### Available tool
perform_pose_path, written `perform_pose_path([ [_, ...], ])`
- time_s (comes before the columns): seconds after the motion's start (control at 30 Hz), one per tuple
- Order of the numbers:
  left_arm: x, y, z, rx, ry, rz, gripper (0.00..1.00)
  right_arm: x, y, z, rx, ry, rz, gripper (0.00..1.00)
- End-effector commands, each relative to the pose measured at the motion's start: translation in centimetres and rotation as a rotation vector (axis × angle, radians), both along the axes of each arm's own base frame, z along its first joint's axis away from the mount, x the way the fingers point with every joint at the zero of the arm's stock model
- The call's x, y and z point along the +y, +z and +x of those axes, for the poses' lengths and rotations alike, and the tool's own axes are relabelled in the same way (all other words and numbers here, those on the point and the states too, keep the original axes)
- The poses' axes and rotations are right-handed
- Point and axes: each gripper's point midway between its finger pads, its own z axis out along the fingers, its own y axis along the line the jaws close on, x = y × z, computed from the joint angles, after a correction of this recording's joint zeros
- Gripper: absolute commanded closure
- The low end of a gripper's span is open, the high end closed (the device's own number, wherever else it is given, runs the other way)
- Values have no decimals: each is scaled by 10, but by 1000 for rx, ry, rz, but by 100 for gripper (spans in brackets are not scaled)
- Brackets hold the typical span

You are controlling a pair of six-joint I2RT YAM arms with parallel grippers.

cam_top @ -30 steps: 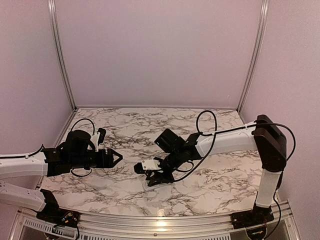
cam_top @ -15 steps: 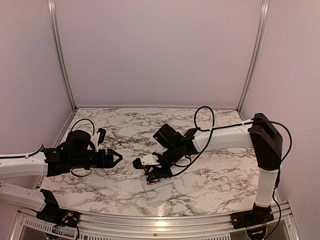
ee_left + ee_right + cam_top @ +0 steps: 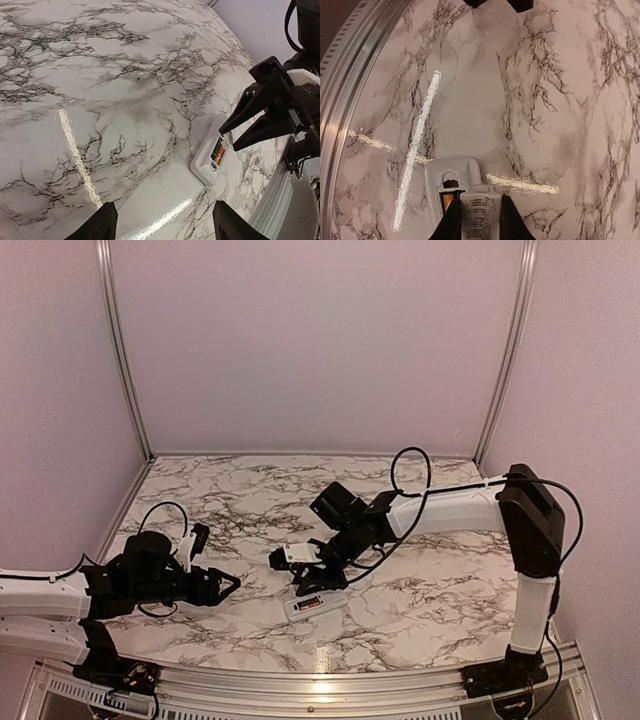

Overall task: Load the batteries into the remote control
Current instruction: Adjust the remote control without the battery cover at the center of the board.

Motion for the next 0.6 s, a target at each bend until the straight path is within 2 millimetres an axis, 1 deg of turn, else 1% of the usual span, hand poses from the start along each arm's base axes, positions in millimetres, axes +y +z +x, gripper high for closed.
perform_pose_path([
  [0.0,-33,18,-19,-98,-162,-125,35,-8,34,18,-18,-45,75,94],
  [0.1,-58,7,-37,-93,-273,-78,48,-15,44,25,-29,-71,100,94],
  [0.23,-90,-12,-62,-50,-416,-36,63,-17,51,29,-36,-82,117,93],
  [0.33,-108,-20,-75,-49,-491,-10,68,-18,49,30,-38,-88,110,94],
  [0.4,-120,-25,-81,-50,-528,10,71,-18,48,31,-40,-94,103,94],
  [0.57,-138,-32,-94,-22,-589,-30,77,-19,48,33,-47,-106,97,94],
])
